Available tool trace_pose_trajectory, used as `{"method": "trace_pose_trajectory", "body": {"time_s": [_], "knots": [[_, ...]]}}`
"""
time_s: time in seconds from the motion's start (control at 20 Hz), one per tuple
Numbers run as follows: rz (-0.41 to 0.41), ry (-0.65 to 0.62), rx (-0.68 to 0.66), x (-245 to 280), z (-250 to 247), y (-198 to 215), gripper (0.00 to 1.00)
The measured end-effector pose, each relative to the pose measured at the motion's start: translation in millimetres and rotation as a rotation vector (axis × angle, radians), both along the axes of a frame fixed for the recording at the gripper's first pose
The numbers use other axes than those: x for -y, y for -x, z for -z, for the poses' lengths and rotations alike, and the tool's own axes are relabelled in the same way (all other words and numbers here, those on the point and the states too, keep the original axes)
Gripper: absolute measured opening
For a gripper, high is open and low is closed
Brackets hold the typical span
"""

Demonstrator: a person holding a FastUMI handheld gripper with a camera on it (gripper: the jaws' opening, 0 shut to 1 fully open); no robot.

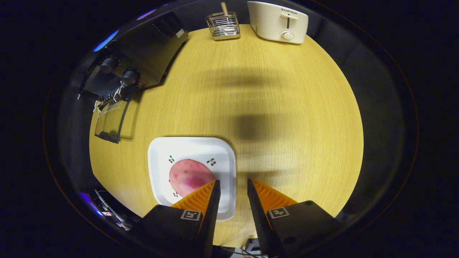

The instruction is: Open the toaster oven, put the food inside, and close the toaster oven door.

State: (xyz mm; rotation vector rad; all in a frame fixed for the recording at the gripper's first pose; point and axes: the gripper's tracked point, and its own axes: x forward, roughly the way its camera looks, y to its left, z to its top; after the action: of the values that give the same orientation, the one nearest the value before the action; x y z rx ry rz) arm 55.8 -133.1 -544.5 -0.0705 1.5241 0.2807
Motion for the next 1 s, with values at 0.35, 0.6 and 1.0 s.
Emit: {"method": "trace_pose_trajectory", "body": {"time_s": [0.35, 0.6, 1.0], "knots": [[0.028, -0.109, -0.054, -2, 6, 3, 0.06], [0.212, -0.294, -0.078, -5, -8, 15, 0.05], [0.549, -0.498, -0.074, -12, -33, 39, 0.05]]}}
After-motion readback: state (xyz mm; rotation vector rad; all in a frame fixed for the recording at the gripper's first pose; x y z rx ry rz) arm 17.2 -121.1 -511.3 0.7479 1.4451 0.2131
